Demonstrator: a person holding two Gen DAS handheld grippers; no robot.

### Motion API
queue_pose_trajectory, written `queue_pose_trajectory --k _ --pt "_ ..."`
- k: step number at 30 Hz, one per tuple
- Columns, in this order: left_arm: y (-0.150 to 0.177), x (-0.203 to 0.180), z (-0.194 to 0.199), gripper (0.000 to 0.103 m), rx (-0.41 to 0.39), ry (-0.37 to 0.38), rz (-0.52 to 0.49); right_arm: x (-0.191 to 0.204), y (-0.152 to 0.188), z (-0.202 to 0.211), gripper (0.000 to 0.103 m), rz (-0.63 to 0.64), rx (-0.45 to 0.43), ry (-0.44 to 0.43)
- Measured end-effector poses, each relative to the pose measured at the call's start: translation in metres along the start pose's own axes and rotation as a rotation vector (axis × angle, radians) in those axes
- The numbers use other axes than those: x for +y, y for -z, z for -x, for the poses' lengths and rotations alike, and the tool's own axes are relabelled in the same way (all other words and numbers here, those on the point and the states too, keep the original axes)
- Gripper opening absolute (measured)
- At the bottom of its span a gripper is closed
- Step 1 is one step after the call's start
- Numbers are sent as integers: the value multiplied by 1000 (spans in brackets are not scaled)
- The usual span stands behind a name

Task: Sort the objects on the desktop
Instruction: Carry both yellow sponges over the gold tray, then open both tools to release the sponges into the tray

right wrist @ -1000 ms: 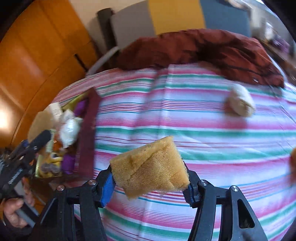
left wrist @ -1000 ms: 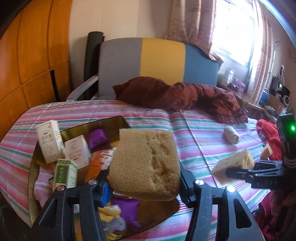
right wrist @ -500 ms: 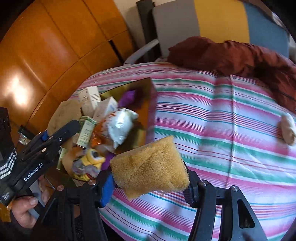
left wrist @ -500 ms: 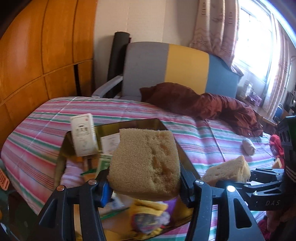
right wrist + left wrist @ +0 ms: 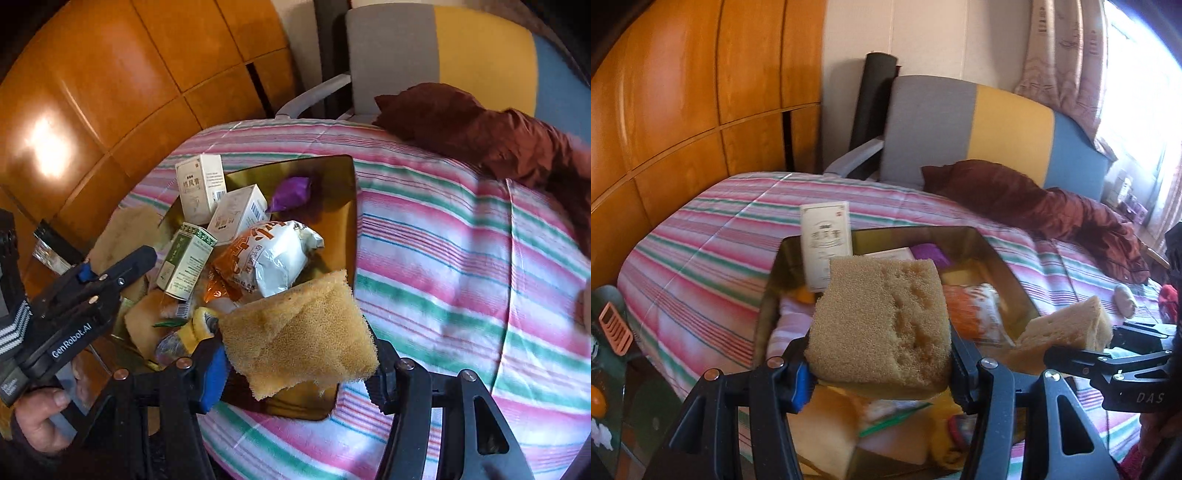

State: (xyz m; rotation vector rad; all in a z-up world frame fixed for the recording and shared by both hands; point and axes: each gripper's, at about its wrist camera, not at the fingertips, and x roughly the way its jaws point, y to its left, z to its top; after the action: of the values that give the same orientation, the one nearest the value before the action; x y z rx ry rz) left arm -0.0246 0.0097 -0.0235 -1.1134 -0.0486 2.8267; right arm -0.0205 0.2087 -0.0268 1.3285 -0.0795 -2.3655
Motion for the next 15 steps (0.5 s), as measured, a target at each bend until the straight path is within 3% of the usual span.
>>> queue_pose_trajectory --k 7,10,15 --pt "4 35 -36 58 96 13 100 13 -19 -31 61 95 30 96" --pt "1 29 -45 58 101 -8 52 15 -27 -46 61 116 44 108" --pt "-3 16 -55 60 122 38 31 17 -35 -68 67 130 68 106"
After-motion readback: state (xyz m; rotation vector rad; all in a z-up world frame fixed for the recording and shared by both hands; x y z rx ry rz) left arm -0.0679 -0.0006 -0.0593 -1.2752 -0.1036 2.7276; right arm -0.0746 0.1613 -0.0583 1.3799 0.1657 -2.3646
